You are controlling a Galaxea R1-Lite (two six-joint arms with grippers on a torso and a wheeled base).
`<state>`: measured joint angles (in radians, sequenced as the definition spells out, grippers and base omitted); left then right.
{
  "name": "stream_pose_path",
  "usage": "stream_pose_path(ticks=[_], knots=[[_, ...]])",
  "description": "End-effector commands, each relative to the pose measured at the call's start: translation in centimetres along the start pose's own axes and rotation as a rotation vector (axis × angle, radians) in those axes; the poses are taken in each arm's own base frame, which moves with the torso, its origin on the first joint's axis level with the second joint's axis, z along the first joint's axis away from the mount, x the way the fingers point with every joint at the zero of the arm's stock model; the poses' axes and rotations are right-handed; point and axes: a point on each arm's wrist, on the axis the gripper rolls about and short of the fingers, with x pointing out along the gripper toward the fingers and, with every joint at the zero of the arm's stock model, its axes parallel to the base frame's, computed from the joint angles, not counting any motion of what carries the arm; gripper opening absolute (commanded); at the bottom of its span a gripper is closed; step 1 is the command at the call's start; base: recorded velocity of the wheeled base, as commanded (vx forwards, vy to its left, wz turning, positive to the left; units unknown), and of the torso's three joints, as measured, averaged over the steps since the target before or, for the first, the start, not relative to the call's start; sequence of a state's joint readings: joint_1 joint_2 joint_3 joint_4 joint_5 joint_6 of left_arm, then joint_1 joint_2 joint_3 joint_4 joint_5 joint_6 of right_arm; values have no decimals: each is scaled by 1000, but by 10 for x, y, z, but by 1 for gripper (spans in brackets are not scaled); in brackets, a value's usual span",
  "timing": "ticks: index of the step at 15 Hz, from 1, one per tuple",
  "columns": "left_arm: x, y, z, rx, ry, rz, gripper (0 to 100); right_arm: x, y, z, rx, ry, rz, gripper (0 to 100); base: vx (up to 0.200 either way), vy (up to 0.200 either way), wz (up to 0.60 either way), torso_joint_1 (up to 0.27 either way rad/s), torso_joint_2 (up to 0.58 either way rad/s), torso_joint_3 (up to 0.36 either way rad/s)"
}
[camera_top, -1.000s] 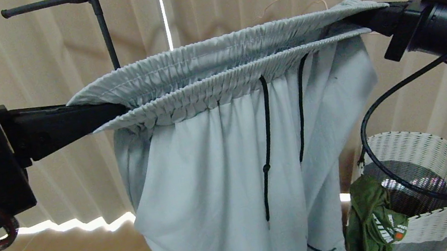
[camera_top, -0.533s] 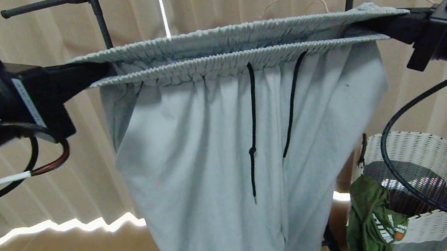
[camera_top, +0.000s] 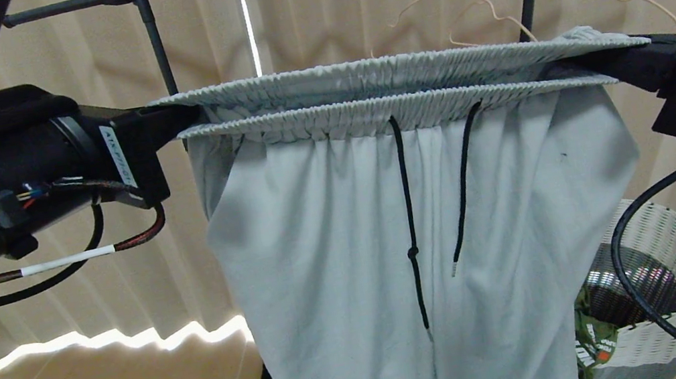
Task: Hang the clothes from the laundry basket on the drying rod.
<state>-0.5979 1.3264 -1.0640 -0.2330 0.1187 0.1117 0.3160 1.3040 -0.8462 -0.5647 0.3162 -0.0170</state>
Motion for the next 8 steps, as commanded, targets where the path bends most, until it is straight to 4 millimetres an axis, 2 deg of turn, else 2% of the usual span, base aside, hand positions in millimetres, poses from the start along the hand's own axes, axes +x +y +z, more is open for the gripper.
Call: stream_pose_path(ticks=[1, 8], knots=[[3, 0, 0, 2, 1, 0, 0, -1, 1, -1, 1, 1, 3, 0, 0, 0, 0, 0, 0, 0], [9, -2, -8, 6, 34, -5, 0, 0, 1, -6, 8, 22, 8, 0, 0, 0, 0, 0, 0, 0]])
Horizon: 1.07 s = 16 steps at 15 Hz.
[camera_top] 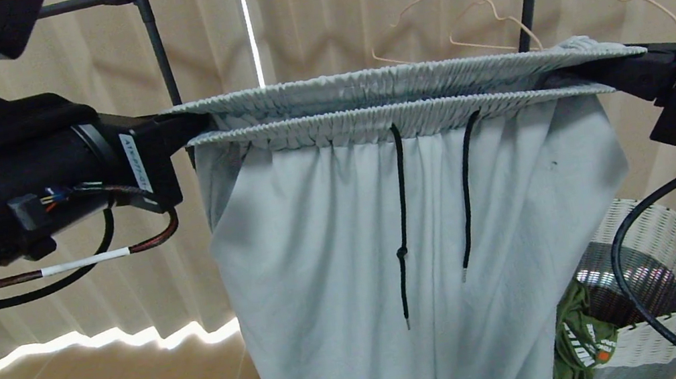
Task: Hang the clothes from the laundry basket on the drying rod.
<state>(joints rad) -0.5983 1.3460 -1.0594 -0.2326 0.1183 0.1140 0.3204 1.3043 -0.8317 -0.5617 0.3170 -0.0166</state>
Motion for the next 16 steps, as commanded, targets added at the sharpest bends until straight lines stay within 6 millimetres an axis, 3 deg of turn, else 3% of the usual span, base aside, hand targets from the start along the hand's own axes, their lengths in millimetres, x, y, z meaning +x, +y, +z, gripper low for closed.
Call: stream_pose_path(ticks=[1, 2, 3, 11, 16], knots=[[3, 0, -1, 0, 7, -1, 0, 1, 0, -2, 2, 6, 2, 0, 0, 0, 0, 0, 0, 0], [3, 0, -1, 0, 4, 1, 0, 1, 0, -2, 2, 7, 2, 0, 0, 0, 0, 0, 0, 0], [3, 0, -1, 0, 4, 1, 0, 1, 0, -2, 2, 7, 2, 100, 0, 0, 0, 0, 0, 0], [11, 21, -12, 1, 50, 96, 0, -4, 12, -13, 16, 29, 56, 100, 0, 0, 0, 0, 0, 0], [22, 48, -32, -12, 102, 210, 0, -19, 26, -17, 20, 27, 110, 100, 0, 0, 0, 0, 0, 0]])
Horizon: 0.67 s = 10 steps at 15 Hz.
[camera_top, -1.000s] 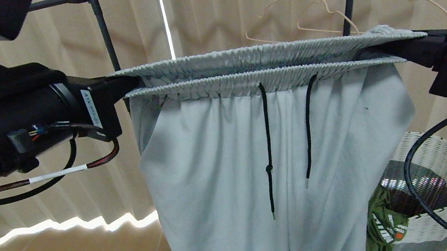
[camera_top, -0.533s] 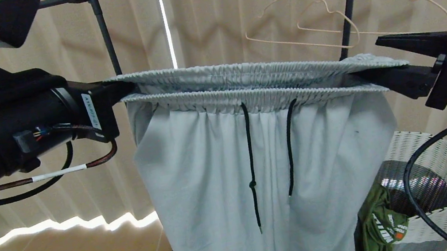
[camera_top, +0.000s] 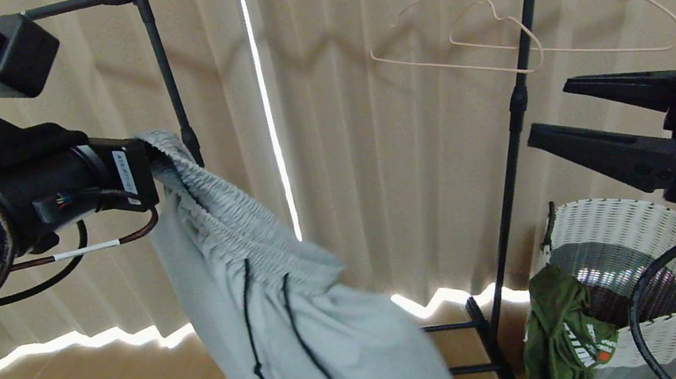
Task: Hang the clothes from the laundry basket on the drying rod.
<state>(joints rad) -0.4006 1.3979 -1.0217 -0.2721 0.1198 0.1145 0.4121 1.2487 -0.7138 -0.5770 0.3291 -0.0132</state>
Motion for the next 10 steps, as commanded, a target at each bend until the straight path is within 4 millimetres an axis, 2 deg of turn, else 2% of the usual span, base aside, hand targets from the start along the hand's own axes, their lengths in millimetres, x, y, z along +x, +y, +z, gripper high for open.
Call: stream_pose_path(ticks=[1, 4, 8, 10], knots=[[7, 6, -11, -2, 32, 29, 0, -7, 3, 4, -8, -21, 5, 100, 0, 0, 0, 0, 0, 0], [5, 6, -16, -1, 38, 30, 0, -9, 3, 0, -8, -9, -8, 100, 0, 0, 0, 0, 0, 0], [-21, 10, -15, -8, 8, 33, 0, -25, -10, -26, -119, 79, -117, 100, 0, 0, 0, 0, 0, 0], [-32, 15, -17, -11, 1, 51, 0, -32, -22, -33, -176, 125, -286, 100, 0, 0, 0, 0, 0, 0]])
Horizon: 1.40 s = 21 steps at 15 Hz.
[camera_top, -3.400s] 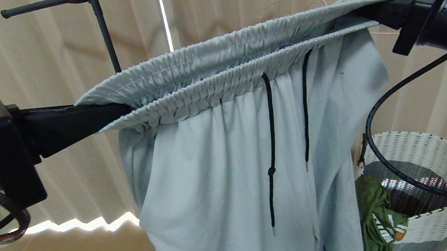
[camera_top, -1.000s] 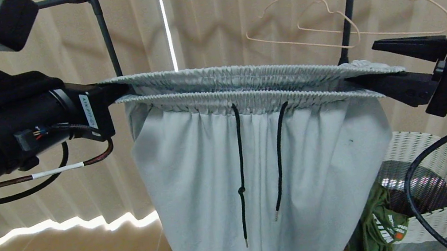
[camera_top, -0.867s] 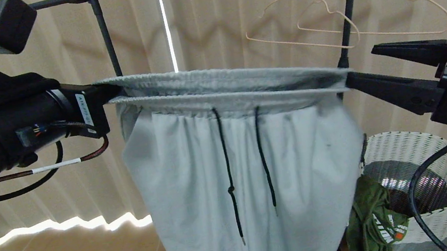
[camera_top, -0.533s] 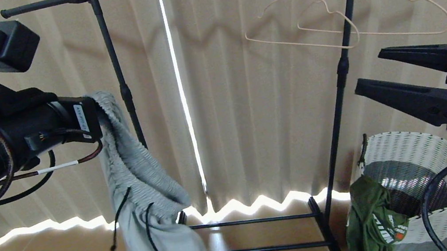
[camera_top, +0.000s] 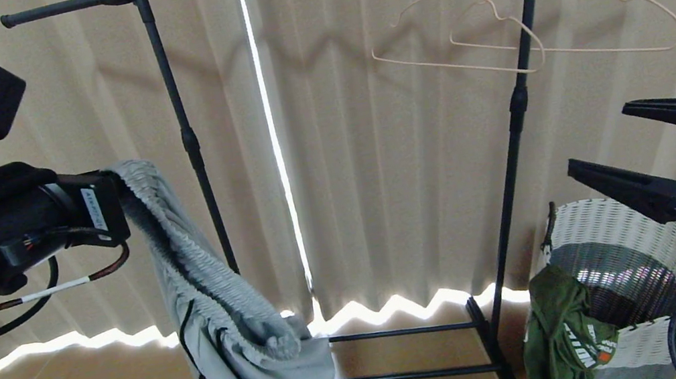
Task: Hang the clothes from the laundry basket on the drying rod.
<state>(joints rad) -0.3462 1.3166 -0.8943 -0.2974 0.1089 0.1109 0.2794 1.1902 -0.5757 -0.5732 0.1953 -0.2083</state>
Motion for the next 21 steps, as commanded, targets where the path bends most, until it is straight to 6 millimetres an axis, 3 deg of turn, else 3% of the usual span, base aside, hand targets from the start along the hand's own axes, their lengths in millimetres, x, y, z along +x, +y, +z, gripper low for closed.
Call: stream_pose_path(ticks=[1, 4, 8, 12, 17, 21], knots=[[-17, 4, 1, -3, -26, 15, 0, -3, -8, -6, -7, 41, -134, 100, 0, 0, 0, 0, 0, 0], [-17, 5, 4, -1, -37, 16, 0, -3, -15, -5, -37, 60, -240, 100, 0, 0, 0, 0, 0, 0], [-15, 3, -10, -36, 11, 8, 0, -12, -27, -17, -76, 99, -335, 100, 0, 0, 0, 0, 0, 0], [-2, 0, -17, -31, 52, 1, 0, -13, -26, -25, -81, 89, -339, 100, 0, 0, 0, 0, 0, 0], [-3, -9, -21, -22, 61, -37, 0, -5, -28, -28, -80, 105, -335, 100, 0, 0, 0, 0, 0, 0], [7, -21, -18, -27, -9, -81, 0, -1, -28, -32, -76, 127, -329, 100, 0, 0, 0, 0, 0, 0]])
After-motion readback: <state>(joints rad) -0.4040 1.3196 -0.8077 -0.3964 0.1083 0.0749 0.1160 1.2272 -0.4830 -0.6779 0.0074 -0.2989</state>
